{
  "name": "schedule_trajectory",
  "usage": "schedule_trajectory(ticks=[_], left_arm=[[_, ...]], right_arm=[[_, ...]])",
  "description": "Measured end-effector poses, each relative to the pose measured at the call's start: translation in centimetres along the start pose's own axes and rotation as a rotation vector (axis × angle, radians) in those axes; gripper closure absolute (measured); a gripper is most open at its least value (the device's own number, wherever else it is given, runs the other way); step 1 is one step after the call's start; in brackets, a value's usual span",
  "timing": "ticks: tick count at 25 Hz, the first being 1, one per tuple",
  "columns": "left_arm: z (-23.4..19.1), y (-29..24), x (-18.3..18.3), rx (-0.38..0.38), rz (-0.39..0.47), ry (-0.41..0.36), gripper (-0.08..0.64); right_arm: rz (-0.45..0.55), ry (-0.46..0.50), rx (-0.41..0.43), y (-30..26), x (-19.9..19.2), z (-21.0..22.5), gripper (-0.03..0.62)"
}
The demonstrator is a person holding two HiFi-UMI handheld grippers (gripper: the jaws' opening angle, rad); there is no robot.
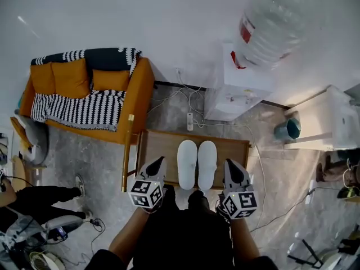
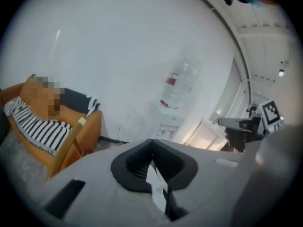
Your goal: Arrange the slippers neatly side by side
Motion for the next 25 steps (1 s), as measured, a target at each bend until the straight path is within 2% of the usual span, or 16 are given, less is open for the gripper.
schedule_trajectory(ticks=[5,9,12,14,17,20,25], left_arm=[[3.5,4.9,6.5,0.013,0.209,-0.165,0.545],[6.8,9.3,10.2,0.035,0.376,-0.249,0.545],[8.9,11.9,11.6,0.053,0.48,-0.304,0.544],[9.8,12.5,11.5,0.058,0.495,-0.328,0.543],[10.1,11.8,10.6,0.069,0.456,-0.346,0.543],[9.9,11.2,10.1,0.054,0.423,-0.311,0.543],[9.7,11.0,10.1,0.064,0.439,-0.282,0.543]], right_arm=[[0.027,0.022,0.028,0.7,1.6,-1.7,0.58],[0.029,0.045,0.062,1.4,2.0,-3.3,0.58],[0.041,0.061,0.084,1.9,2.2,-4.5,0.58],[0.051,0.063,0.086,2.3,2.2,-5.1,0.58],[0.05,0.066,0.087,2.6,2.1,-5.4,0.581],[0.052,0.071,0.107,2.8,2.1,-5.7,0.581],[0.077,0.064,0.098,3.3,2.4,-5.4,0.581]])
Point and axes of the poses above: the fingertips, and each gripper's own axes: y backward along the fingers, z to its right, x out of its top, the point moved 3 cm from there along y, backward along the fingers, and after that the axes turned 8 degrees about -z, right-handed, at the moved point
